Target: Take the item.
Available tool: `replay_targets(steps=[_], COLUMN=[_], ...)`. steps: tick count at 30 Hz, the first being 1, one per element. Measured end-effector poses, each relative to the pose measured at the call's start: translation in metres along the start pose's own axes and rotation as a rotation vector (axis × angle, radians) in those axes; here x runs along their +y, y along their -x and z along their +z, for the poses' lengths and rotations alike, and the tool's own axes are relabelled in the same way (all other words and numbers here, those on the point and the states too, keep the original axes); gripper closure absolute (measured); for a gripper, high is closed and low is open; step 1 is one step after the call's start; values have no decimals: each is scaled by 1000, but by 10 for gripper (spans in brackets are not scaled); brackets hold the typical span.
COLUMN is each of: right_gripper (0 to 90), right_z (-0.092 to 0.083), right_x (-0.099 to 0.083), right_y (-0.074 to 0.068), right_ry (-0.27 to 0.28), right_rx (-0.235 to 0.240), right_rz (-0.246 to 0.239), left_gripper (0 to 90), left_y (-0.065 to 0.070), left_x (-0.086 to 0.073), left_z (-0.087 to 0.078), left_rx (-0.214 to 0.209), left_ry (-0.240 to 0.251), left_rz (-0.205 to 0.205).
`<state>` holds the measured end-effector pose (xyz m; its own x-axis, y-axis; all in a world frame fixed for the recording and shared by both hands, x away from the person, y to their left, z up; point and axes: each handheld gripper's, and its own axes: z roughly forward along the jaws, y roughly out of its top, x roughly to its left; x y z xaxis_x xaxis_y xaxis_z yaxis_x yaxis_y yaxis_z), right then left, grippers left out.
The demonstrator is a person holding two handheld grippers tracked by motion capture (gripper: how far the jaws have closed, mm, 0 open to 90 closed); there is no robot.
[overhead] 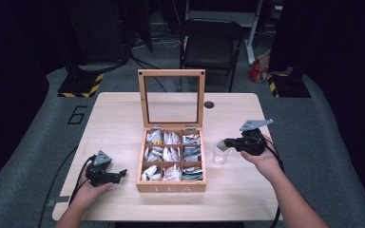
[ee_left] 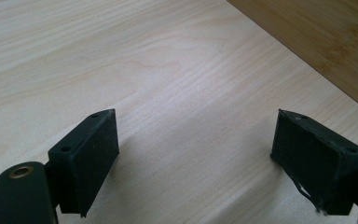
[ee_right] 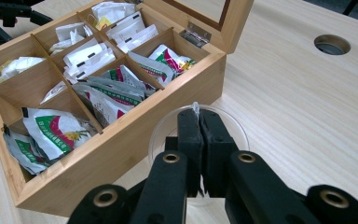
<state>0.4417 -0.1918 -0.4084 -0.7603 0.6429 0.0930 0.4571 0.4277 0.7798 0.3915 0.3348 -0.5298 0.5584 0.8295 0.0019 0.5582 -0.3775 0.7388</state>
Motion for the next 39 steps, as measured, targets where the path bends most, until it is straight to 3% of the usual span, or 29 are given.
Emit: replay_targets(steps=[19,24,29,39], right_gripper=[871,768,742,582], right_z=[13,14,13,0], right_x=[-8,-7,-7,-8], right_y=[1,0,0,-1], right_ry=[-41,-25,-21,35], right_rx=[-8,-18,-22,-43], right_rz=[11,15,11,31], left_gripper=[141,141,141,141], left_y=[0,0,0,0], left_x=[0,0,0,0], left_z=[0,0,0,0], left_rx=[1,1,1,3], left_ry=[0,-1,0,0], left_rz=[1,0,-3,5])
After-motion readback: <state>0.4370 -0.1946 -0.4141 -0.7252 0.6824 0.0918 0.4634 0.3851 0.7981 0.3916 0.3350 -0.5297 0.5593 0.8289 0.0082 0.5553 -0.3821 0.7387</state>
